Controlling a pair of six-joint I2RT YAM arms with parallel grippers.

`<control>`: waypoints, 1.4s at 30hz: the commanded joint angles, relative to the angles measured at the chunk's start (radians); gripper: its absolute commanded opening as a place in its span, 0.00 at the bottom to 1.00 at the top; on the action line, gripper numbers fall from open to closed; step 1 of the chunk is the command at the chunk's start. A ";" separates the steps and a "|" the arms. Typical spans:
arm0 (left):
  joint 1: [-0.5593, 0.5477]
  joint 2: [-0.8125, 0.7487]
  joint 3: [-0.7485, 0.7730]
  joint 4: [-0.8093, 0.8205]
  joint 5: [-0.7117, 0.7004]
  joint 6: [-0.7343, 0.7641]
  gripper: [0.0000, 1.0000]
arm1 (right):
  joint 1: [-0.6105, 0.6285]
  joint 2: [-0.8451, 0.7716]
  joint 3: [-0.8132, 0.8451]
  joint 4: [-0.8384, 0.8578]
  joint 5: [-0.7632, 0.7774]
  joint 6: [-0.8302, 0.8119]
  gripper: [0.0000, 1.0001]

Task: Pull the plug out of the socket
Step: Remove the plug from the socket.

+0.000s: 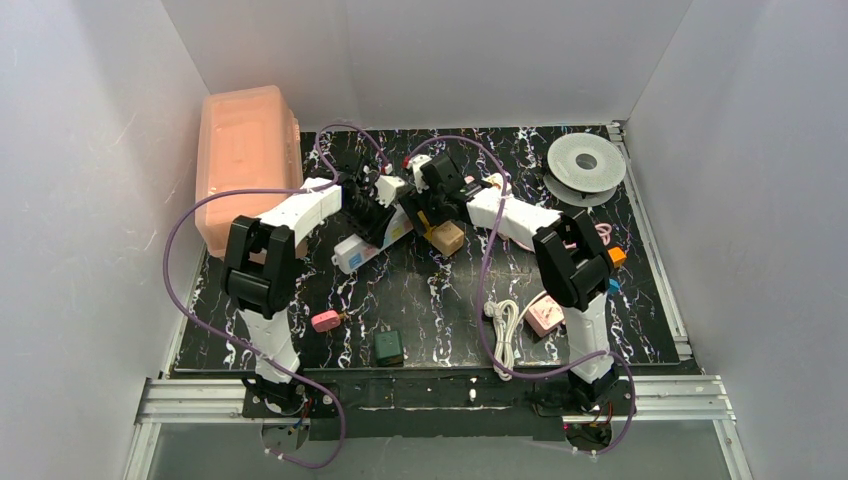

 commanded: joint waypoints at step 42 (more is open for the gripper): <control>-0.015 -0.095 0.000 0.170 -0.325 0.010 0.00 | 0.005 -0.196 -0.249 0.043 -0.090 0.106 0.01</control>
